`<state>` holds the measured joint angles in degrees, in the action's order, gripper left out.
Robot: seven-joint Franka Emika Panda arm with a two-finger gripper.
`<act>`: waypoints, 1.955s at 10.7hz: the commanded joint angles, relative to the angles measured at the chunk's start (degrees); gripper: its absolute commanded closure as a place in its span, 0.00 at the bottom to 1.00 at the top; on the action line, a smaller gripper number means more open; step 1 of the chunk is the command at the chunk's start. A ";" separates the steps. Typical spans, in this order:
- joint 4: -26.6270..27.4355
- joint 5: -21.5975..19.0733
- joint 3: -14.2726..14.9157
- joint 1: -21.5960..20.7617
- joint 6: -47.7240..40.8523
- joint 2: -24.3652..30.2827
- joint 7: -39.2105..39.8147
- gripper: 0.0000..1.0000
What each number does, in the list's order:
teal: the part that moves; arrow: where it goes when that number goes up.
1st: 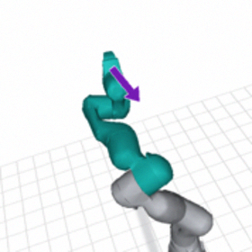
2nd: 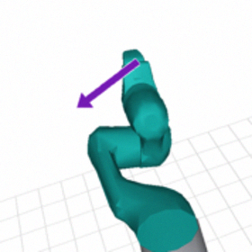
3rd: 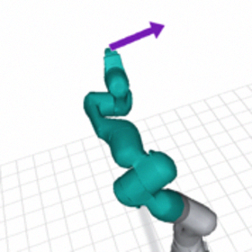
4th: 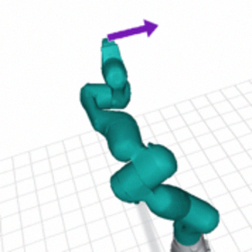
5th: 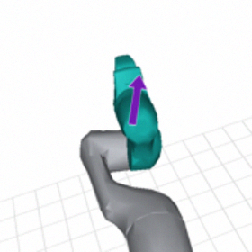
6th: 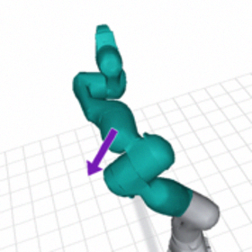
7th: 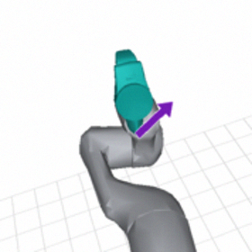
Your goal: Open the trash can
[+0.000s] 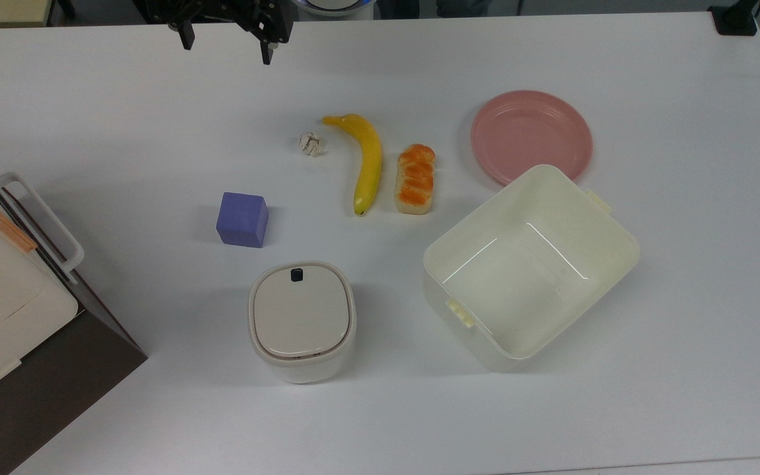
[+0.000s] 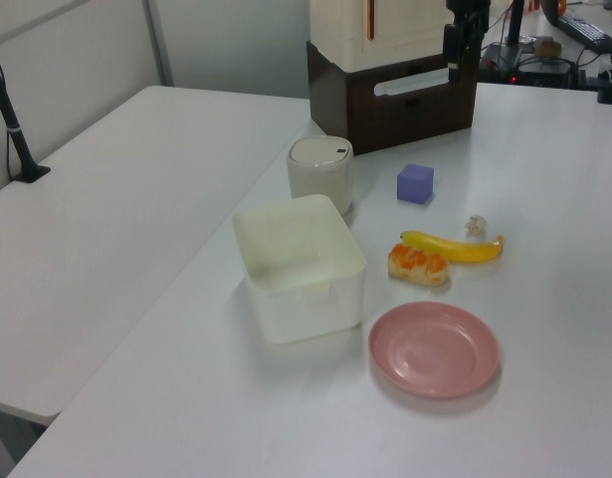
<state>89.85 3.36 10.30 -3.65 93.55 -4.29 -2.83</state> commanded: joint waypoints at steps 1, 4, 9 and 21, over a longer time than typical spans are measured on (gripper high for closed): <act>-0.20 -0.02 -0.28 -0.04 -3.28 0.77 -0.25 0.00; -0.20 0.16 -0.37 -0.48 -4.78 0.77 -0.34 0.00; -0.12 0.07 -0.54 -0.66 -3.46 -0.45 -1.48 0.00; 0.23 -6.70 -0.81 -4.61 28.57 -10.55 -0.33 1.00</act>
<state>90.01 -1.46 8.92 -7.21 114.52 -12.73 -3.10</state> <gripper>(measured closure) 0.991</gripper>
